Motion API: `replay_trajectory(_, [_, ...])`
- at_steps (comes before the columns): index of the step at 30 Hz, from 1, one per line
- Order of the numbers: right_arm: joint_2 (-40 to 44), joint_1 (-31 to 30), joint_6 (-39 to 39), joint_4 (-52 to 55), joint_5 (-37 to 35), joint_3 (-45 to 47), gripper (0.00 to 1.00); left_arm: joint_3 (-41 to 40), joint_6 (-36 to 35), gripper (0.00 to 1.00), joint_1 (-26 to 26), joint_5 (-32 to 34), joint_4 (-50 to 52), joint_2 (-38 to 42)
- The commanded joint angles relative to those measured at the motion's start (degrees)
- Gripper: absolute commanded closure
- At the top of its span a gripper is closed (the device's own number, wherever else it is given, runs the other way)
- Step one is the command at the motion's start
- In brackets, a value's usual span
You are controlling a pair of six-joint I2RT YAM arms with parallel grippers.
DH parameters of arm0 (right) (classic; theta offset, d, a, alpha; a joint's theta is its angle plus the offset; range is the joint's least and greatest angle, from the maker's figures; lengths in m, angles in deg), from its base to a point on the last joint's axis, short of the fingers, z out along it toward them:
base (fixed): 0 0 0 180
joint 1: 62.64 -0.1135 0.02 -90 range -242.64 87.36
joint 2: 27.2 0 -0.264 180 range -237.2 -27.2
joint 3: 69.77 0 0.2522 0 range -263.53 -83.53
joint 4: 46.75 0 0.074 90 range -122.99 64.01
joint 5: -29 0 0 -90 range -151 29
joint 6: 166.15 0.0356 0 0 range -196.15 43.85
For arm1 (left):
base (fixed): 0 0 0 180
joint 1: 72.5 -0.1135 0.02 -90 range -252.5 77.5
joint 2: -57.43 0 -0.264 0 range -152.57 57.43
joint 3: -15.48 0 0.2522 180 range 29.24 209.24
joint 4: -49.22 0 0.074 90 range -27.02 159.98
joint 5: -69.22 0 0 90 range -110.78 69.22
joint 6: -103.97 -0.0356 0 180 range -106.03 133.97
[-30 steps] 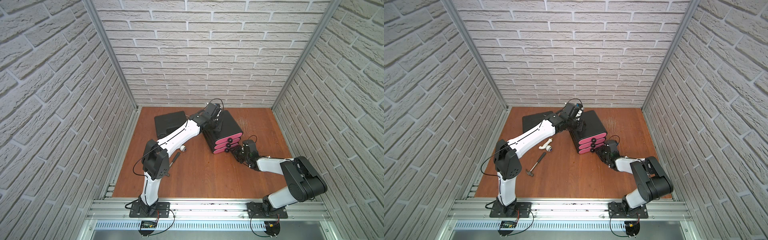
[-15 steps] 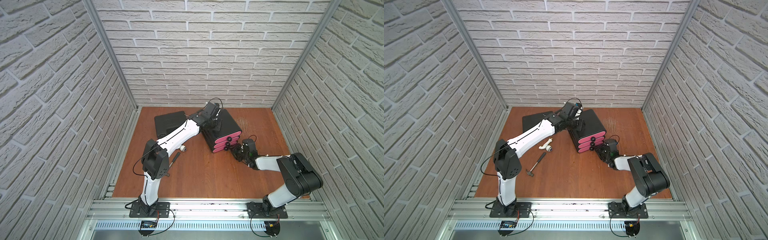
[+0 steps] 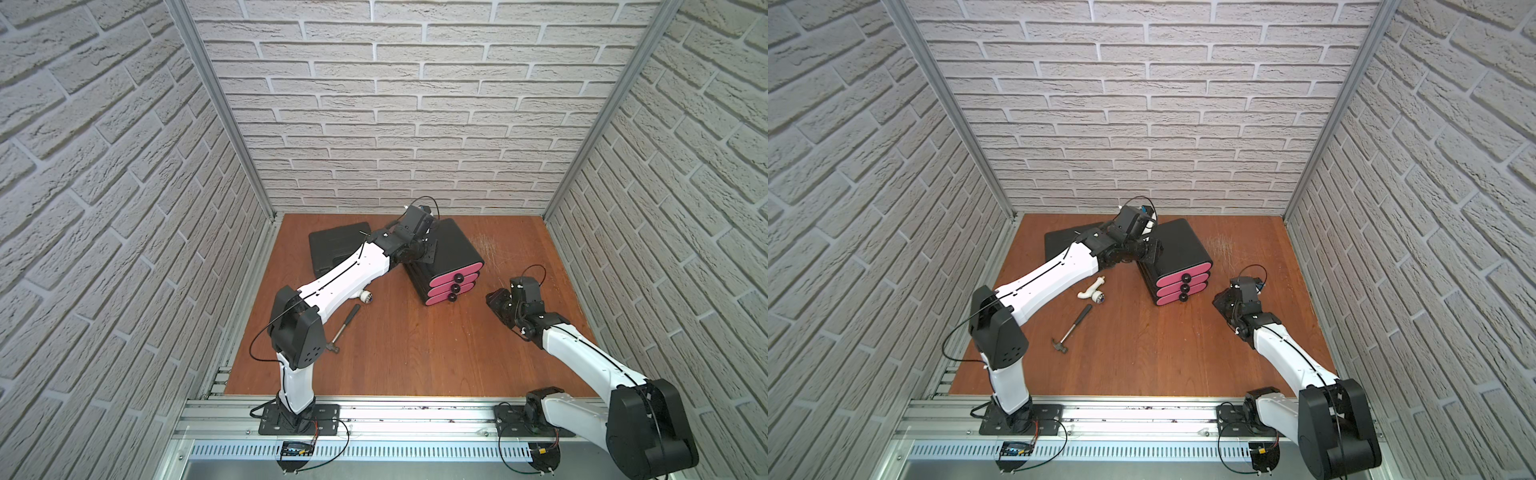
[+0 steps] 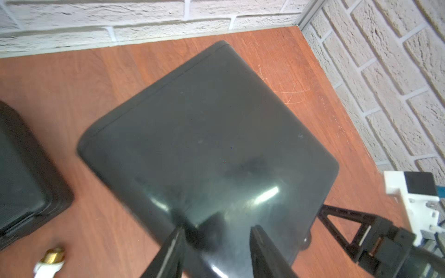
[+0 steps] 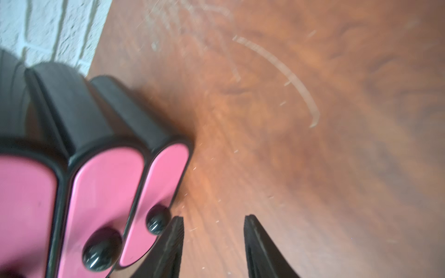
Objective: Put the paint cans in the drawer according to color
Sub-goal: Close the drawer in the storage box, then adjust the storage box at the center of the board.
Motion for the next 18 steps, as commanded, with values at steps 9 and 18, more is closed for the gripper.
replay_trajectory(9, [-21.93, 9.48, -14.86, 5.25, 14.97, -20.7, 0.55, -25.97, 12.43, 0.5, -5.69, 17.0, -2.41, 26.34])
replay_trajectory(18, [-32.87, 8.49, -19.65, 6.8, 22.88, -30.03, 0.52, -40.59, 18.57, 0.49, -12.8, 15.84, 0.34, 38.06])
